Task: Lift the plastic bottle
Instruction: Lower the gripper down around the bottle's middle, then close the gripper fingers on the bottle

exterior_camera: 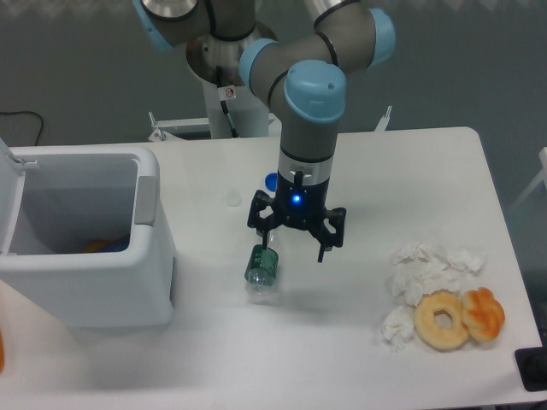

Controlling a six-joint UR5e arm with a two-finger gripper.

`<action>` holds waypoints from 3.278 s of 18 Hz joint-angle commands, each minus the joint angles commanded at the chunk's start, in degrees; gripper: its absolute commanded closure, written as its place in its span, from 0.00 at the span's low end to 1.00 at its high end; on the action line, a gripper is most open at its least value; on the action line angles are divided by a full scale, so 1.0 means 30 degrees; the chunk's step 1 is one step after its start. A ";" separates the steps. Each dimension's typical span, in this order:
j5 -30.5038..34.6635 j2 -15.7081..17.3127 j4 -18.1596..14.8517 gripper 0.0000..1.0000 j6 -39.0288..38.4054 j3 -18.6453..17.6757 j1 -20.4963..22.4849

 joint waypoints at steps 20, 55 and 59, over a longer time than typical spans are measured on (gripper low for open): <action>-0.0059 -0.2725 0.0176 0.00 0.0000 0.0292 -0.1259; 0.0937 -0.3752 0.0176 0.00 -0.0146 0.0234 -0.1934; 0.0908 -0.3869 0.0205 0.00 -0.0117 0.0234 -0.1934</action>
